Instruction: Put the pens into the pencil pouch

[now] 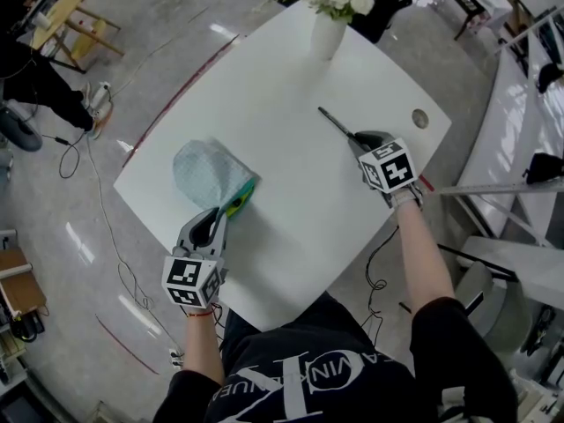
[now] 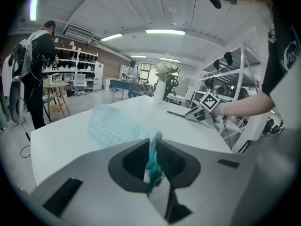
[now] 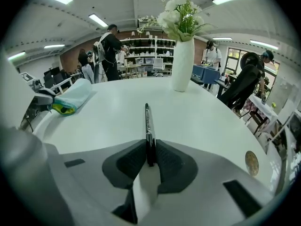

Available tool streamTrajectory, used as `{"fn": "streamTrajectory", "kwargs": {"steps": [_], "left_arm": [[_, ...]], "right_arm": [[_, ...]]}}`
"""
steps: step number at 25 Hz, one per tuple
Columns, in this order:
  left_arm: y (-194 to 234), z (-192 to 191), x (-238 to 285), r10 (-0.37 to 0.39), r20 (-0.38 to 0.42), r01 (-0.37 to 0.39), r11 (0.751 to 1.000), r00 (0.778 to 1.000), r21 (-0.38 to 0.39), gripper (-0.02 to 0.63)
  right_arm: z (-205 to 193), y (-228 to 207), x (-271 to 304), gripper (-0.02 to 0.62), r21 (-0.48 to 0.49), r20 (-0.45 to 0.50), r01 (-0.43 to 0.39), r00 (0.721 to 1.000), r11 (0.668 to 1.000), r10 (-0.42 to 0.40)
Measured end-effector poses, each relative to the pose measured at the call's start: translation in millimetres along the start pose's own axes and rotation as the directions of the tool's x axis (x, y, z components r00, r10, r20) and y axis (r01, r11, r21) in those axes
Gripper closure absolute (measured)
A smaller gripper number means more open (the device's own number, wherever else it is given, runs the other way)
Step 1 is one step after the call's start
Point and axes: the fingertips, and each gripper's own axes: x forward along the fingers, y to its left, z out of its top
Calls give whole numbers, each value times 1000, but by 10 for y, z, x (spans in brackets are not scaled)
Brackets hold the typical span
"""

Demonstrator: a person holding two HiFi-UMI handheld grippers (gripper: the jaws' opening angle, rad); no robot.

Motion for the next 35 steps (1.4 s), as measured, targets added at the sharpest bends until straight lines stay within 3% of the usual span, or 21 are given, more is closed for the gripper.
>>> {"fn": "streamTrajectory", "kwargs": {"steps": [8,13,25,35], "left_arm": [[60,-39,-75,8,3,-8,1000,1000,-15,555],[91,-55,-90,14,13,-13,999,1000,-32,555],[179,1,-99,14,53,-9,995,998,-102,555],[214,20,-52,1,73,8,992,997,-129,555]], "right_arm": [[2,177,-29,526,23,31,-33,999,999,32],[39,621,-102,526,46,69,-128,990,991,124],[102,2000,-361,525,-36,50,-384,921,922,386],[-64,2664,-427,525,-40,-20,-476,879,878,476]]}}
